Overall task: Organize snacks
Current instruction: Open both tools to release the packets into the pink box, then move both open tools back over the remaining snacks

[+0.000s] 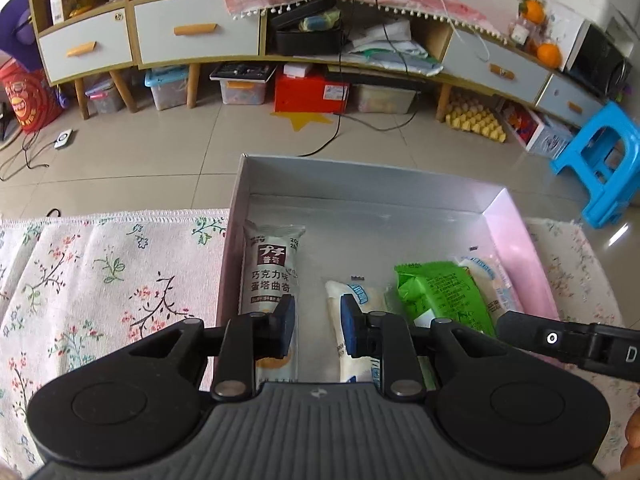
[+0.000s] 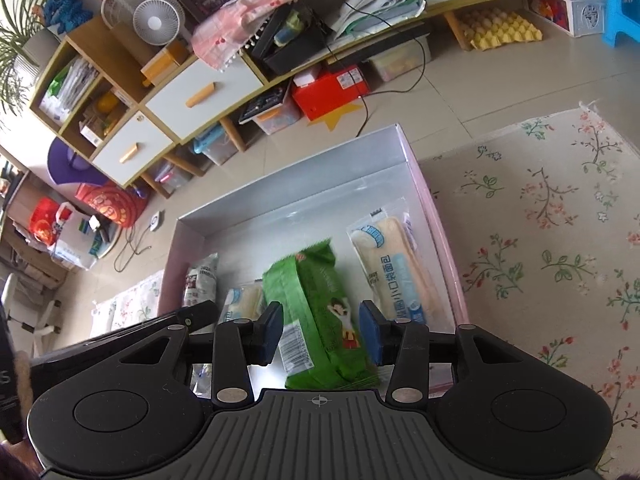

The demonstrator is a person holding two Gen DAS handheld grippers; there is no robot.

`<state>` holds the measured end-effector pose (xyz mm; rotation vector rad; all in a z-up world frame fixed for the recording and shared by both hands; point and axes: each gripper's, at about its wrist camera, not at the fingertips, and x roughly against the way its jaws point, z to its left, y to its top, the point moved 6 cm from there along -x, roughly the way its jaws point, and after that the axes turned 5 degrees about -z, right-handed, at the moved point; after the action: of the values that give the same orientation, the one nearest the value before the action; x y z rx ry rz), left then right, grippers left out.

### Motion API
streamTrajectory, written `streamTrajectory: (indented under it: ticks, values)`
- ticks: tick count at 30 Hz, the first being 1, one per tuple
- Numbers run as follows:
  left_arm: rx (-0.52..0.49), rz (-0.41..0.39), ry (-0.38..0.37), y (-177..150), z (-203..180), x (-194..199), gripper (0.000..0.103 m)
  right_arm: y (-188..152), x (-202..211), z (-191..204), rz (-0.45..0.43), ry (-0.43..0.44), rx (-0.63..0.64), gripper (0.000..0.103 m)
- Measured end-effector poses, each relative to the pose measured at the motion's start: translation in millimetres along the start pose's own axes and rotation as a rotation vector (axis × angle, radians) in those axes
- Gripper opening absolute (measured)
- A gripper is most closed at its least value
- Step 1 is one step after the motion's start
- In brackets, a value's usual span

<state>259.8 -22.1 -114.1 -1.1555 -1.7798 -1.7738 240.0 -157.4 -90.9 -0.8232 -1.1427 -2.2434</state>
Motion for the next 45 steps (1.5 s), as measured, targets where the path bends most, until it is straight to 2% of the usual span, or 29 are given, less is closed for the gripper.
streamTrajectory:
  ticks: [4, 8, 10, 12, 18, 21, 26, 29, 32, 36, 41, 45]
  values:
    - [0.035, -0.026, -0.01, 3.2, 6.0, 22.6, 0.027, 3.3, 19.6, -6.2, -0.018, 0.006, -0.017, 0.042]
    - [0.063, -0.034, 0.03, -0.1, 11.4, 52.4, 0.038, 1.4, 46.8, -8.9, -0.016, 0.024, -0.048, 0.043]
    - [0.078, -0.034, 0.044, -3.8, 12.9, 69.3, 0.042, -0.1, 62.6, -6.9, -0.022, 0.029, -0.04, 0.052]
    - [0.081, -0.037, 0.068, -7.4, 14.8, 85.0, 0.049, -3.8, 79.4, -2.3, -0.029, 0.019, -0.015, 0.053]
    - [0.103, -0.046, 0.134, -24.8, 20.1, 121.2, 0.074, -26.7, 125.8, 9.6, -0.047, -0.039, 0.048, 0.067]
    - [0.16, 0.0, 0.147, -39.2, 26.4, 125.1, 0.074, -43.5, 141.5, 9.1, -0.044, -0.077, 0.06, 0.078]
    - [0.256, 0.061, 0.141, -67.0, 33.8, 126.3, 0.076, -76.1, 147.2, -0.3, 0.005, -0.105, 0.073, 0.078]
    - [0.297, 0.094, 0.153, -79.9, 38.2, 122.1, 0.076, -92.7, 140.6, -6.0, 0.044, -0.118, 0.125, 0.079]
    - [0.314, 0.106, 0.16, -90.5, 39.2, 122.4, 0.076, -101.7, 133.4, -16.8, 0.083, -0.146, 0.153, 0.079]
    - [0.319, 0.123, 0.165, -103.7, 31.5, 127.2, 0.077, -100.5, 140.2, -24.7, 0.074, -0.163, 0.172, 0.079]
    - [0.219, 0.107, 0.144, -129.5, 2.4, 147.4, 0.081, -118.8, 153.8, -18.4, 0.092, -0.115, 0.214, 0.079]
    - [0.113, 0.11, 0.13, -141.2, -16.1, 148.7, 0.083, -139.2, 159.0, -14.6, 0.11, -0.124, 0.278, 0.079]
